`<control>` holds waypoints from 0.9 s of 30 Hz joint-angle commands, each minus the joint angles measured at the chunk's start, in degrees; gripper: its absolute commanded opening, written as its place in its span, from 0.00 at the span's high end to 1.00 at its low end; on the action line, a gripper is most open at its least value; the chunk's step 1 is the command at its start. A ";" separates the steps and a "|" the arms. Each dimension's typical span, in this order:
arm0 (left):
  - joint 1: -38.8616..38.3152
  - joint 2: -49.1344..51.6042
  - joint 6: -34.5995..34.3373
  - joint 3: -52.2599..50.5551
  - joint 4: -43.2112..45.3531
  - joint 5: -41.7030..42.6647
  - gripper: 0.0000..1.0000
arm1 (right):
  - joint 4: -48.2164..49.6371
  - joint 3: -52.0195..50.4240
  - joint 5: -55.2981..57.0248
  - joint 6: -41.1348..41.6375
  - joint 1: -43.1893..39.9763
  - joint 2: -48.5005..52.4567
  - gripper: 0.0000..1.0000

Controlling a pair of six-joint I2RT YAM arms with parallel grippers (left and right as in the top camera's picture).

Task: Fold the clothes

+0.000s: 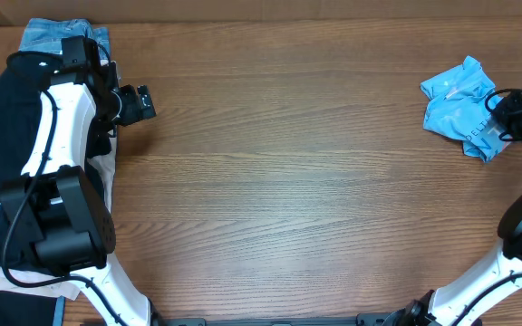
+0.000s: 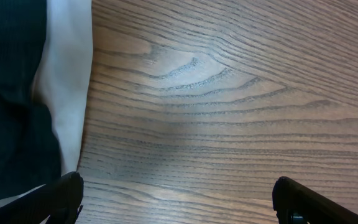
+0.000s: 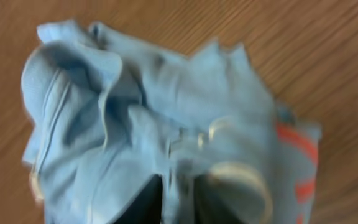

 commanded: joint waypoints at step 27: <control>-0.61 -1.14 -1.68 -0.17 -0.28 0.24 0.00 | 16.46 0.09 14.08 4.76 -0.63 17.84 0.96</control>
